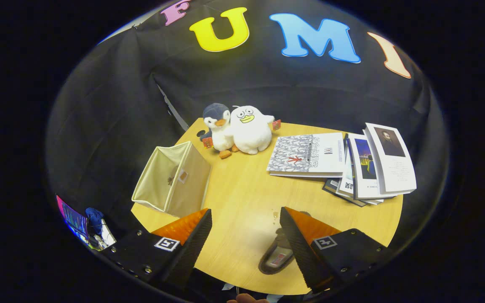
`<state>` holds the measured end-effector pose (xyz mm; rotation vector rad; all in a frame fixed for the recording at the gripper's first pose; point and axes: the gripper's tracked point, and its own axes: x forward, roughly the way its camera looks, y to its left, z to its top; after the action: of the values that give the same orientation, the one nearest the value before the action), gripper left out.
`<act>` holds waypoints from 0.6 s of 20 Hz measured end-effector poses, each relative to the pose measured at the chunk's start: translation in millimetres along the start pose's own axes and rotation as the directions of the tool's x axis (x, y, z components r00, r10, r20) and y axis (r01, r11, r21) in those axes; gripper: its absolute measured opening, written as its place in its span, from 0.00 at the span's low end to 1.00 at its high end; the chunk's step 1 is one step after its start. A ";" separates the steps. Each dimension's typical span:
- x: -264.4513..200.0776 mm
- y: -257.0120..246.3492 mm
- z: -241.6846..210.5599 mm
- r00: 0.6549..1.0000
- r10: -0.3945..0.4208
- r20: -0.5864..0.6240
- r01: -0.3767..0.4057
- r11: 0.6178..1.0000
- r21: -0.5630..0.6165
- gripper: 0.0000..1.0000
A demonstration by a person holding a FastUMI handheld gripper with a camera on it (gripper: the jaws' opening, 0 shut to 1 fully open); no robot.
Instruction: Open the storage box then place both shoes into the box .Put the left shoe in first, then the right shoe, with the right side of both shoes facing outward in a uniform manner.
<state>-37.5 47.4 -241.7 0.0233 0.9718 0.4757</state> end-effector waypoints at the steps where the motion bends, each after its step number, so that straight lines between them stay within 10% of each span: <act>1: 1.0 -9.3 -8.1 1.000 -0.023 0.000 0.023 1.000 0.008 1.00; 12: 29.7 -74.6 -109.2 0.982 -0.137 -0.133 0.159 0.972 0.174 1.00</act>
<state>-82.5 -28.5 -344.7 0.0888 1.1247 0.2503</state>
